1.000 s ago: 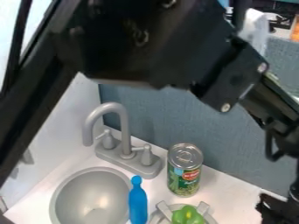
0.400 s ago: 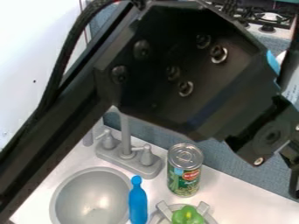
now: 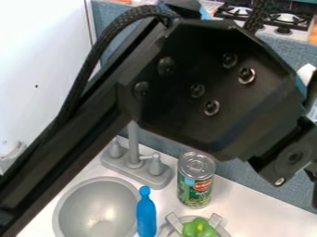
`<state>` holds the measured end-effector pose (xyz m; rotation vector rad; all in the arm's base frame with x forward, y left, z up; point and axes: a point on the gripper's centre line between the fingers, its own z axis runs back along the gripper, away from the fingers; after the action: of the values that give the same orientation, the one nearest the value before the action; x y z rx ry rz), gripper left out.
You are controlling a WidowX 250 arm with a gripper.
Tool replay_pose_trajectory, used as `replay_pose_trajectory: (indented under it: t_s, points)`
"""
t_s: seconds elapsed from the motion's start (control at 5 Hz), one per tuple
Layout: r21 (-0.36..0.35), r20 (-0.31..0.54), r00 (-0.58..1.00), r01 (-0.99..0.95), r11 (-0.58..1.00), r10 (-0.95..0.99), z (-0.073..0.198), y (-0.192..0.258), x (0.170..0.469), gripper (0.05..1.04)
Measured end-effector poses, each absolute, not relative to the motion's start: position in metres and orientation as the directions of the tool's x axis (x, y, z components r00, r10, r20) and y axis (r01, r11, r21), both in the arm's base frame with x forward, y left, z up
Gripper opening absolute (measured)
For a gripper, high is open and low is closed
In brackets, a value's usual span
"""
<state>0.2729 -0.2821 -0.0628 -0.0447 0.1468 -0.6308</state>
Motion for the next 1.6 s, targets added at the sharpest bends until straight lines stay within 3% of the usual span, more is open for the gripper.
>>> replay_pose_trajectory:
  t_s: [0.6, 0.8, 1.0, 1.2, 1.4, 1.6]
  points:
    - [-0.021, -0.131, 0.809, 0.576, 0.817, -0.573, -0.067, -0.275, 0.283, 0.671]
    - [-0.015, -0.167, 0.806, 0.574, 0.819, -0.568, -0.074, -0.276, 0.283, 0.953]
    - [-0.058, -0.180, 0.827, 0.532, 0.845, -0.533, -0.076, -0.269, 0.282, 1.006]
    - [-0.102, -0.120, 0.892, 0.425, 0.899, -0.436, -0.032, -0.260, 0.288, 1.002]
    - [-0.154, -0.148, 0.941, 0.283, 0.947, -0.305, 0.013, -0.229, 0.276, 1.002]
    - [-0.160, -0.132, 0.967, 0.196, 0.968, -0.217, 0.049, -0.198, 0.272, 1.002]
